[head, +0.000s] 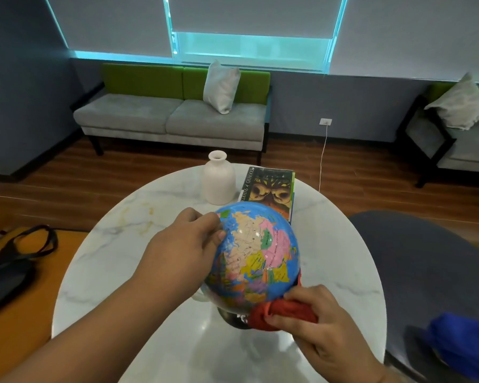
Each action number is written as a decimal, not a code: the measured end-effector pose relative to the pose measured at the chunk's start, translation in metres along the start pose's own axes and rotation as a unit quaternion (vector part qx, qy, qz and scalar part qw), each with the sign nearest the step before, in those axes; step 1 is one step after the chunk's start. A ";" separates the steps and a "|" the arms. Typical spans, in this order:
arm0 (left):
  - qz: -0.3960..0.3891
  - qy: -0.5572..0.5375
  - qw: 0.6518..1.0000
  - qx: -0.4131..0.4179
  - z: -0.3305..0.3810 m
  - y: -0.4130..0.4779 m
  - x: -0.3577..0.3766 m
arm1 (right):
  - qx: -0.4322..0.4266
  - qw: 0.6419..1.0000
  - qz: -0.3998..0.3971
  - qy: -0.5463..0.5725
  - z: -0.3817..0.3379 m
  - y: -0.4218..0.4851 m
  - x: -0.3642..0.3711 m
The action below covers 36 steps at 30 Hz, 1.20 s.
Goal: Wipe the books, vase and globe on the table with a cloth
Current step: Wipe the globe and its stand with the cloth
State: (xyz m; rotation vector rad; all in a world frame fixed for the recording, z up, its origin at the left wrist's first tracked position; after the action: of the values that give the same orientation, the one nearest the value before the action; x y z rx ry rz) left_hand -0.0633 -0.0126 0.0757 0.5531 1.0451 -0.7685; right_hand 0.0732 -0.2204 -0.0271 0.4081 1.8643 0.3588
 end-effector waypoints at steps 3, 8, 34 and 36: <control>0.006 -0.043 0.999 0.013 -0.001 -0.001 0.001 | 0.132 0.991 0.013 0.031 0.014 -0.019 0.024; 0.014 -0.049 0.998 0.028 0.003 -0.003 0.002 | 0.461 0.762 0.171 0.422 0.018 -0.003 0.010; 0.002 -0.063 0.997 0.033 0.014 -0.012 0.007 | 0.346 0.921 -0.006 0.179 0.019 0.103 -0.051; 0.000 -0.061 0.997 0.042 0.015 -0.013 0.006 | 0.239 0.961 -0.012 0.138 -0.003 0.120 -0.060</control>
State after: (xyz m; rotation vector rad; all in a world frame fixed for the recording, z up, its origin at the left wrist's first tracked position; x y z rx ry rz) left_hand -0.0637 -0.0335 0.0754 0.5716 0.9033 -0.8388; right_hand 0.1010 -0.1402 0.0767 0.6871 2.2291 -0.0658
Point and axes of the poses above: each hand's wrist, its own y-axis towards the middle knuckle, its own x-axis out of the palm, z = x × y, the point moved 2 cm from there along y, towards the middle knuckle, and after that the axes turned 8 degrees about -z, right-handed, at the moved point
